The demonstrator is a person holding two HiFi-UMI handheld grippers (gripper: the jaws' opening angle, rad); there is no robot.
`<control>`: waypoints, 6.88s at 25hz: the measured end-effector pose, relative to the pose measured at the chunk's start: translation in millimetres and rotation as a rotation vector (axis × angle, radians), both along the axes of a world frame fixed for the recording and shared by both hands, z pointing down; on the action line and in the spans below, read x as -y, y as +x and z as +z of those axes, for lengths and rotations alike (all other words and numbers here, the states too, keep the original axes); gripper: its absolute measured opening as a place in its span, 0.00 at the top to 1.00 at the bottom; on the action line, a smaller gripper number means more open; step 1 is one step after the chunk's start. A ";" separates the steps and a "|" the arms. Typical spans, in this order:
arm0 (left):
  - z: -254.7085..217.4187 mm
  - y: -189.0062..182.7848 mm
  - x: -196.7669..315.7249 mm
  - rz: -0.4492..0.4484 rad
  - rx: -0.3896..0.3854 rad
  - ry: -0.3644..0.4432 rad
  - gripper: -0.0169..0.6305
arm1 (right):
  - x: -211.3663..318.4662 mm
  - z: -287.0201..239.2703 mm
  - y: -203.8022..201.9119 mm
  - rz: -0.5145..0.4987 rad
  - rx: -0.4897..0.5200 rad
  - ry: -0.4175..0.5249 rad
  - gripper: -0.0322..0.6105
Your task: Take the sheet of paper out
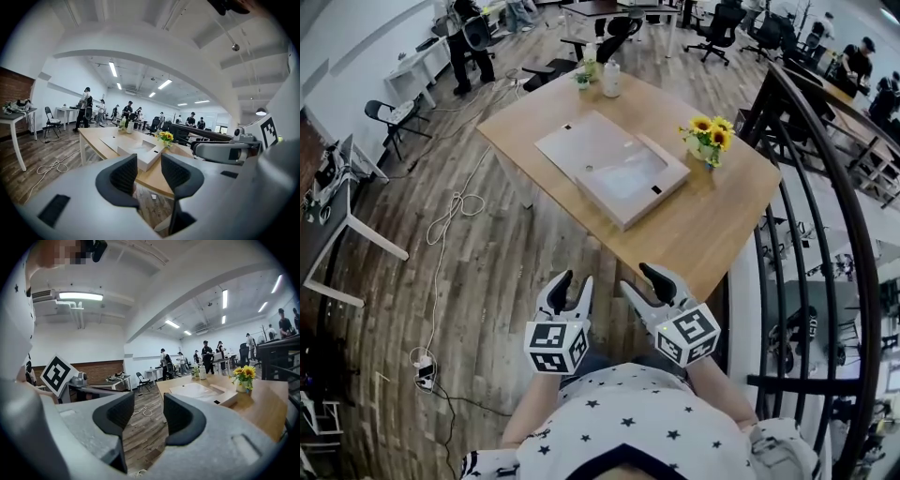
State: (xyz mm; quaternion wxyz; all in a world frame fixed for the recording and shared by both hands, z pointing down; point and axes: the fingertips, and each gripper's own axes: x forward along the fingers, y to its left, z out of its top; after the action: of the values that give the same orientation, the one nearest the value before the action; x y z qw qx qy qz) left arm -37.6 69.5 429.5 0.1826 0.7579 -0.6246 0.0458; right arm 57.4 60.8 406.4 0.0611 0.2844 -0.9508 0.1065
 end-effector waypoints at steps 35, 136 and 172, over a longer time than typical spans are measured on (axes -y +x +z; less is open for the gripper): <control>16.7 -140.8 203.7 0.334 0.005 -0.020 0.76 | 165.5 7.2 -143.0 0.298 -0.027 0.009 0.67; 179.7 -47.7 505.9 0.761 0.478 -0.375 0.96 | 358.8 83.1 -55.3 0.694 0.001 -0.177 0.67; 41.0 -105.7 331.0 0.659 0.165 -0.075 0.96 | 191.2 40.7 -108.7 0.759 -0.032 -0.005 0.67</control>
State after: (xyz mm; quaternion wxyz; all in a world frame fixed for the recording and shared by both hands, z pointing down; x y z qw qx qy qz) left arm -143.3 -261.5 470.5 0.1344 0.9055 -0.3566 0.1864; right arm -51.3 -130.4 447.1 0.0329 0.6180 -0.7764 0.1194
